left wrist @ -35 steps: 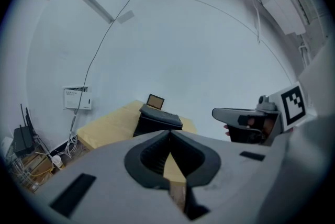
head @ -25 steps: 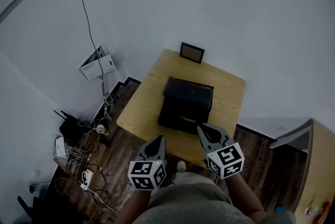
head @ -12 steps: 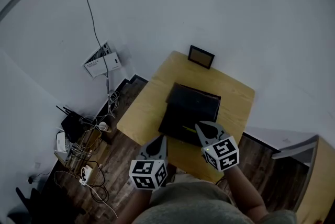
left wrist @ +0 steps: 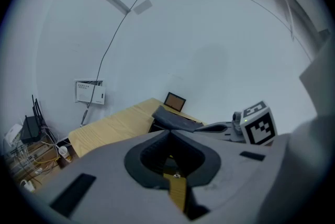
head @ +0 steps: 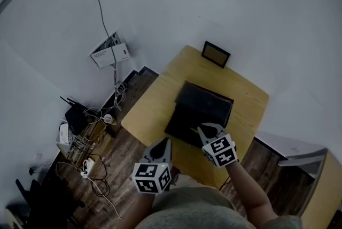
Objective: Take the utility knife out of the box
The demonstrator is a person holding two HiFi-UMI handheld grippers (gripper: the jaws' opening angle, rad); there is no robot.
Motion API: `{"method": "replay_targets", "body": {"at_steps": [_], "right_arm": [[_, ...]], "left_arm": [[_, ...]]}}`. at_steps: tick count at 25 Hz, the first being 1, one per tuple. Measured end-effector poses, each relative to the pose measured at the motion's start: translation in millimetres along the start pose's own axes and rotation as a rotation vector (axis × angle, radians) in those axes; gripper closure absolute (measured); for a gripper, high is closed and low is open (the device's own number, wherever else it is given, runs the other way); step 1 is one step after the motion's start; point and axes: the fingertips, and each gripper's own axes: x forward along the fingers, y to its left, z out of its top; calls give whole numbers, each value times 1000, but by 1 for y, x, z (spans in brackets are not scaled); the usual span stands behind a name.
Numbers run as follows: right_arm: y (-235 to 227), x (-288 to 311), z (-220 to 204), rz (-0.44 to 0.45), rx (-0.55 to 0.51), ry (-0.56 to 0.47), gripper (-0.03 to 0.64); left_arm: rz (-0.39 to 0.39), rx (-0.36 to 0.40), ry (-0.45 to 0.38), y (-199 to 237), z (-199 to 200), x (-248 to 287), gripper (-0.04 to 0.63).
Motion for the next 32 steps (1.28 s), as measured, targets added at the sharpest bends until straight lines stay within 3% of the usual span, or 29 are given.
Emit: {"method": "replay_targets", "body": {"at_steps": [15,16,18,19,26,32], "right_arm": [[16,63,-56,162,-149,276,613],[17,65,-59,169,-157,293,604],[20,69,-66,185,-171,324,500],[21,71,-68,191,-177,337,497],[23,80,-83,197,-203,408,499],[16,83,-82,131,-222,418,568]], "left_arm": [[38,-25,36,11,-13,-2,592],[39,-26,38,11,-14,-2,592],[41,-30,43,12,-16,-2,591],[43,-31,46,12,-17,-2,591],[48,-32,55,13,-20,-3,591],[49,-36,53,14,-20,-7,591]]}}
